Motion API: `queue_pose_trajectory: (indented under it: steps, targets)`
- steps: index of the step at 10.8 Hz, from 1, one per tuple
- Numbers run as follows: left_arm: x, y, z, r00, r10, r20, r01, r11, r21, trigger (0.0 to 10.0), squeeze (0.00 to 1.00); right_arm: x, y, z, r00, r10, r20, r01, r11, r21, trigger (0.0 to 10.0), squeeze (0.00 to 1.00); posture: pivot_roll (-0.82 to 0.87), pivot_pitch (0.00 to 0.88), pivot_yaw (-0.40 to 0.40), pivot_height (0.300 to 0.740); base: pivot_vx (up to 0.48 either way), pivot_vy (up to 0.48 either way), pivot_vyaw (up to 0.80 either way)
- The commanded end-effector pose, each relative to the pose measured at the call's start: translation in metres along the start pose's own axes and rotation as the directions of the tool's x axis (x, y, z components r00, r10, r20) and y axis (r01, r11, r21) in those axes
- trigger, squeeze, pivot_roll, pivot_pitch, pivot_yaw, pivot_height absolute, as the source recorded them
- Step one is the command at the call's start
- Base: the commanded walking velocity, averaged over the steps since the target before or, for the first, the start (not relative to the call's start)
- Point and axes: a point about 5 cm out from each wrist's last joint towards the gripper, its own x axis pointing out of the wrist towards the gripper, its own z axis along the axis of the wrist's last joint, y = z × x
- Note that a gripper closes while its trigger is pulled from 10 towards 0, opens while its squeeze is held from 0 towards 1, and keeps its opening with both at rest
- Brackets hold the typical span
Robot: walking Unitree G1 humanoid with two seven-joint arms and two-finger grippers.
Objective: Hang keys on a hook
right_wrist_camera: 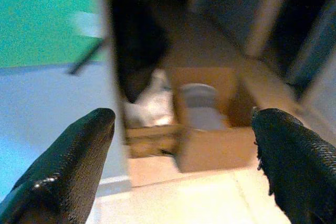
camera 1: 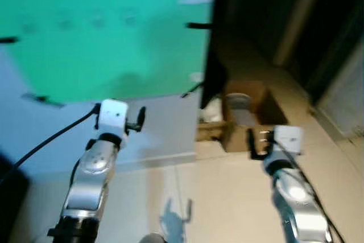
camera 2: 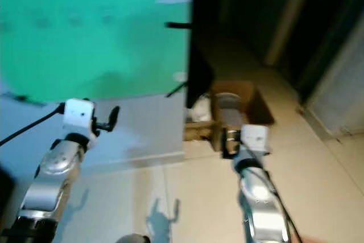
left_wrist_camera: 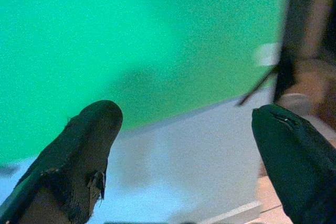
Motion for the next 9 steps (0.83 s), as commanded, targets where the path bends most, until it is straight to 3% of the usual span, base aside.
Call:
queue_pose_trajectory:
  steps: [1,9]
  targets:
    - [-0.001,-0.003,0.001,1.0,-0.007,0.013,0.007,1.0,-0.014,10.0,0.64,0.002,-0.006,0.003,1.0,-0.013,0.012,0.013,1.0,-0.01,10.0,1.0,-0.02,0.0,0.001,0.74,0.0,0.0,0.8]
    - [-0.014,-0.001,-0.008,1.0,-0.008,0.01,0.008,1.0,0.011,10.0,0.65,0.01,-0.006,0.002,1.0,0.014,0.006,-0.014,1.0,-0.017,10.0,1.0,0.01,0.0,-0.042,0.74,0.031,0.0,0.8]
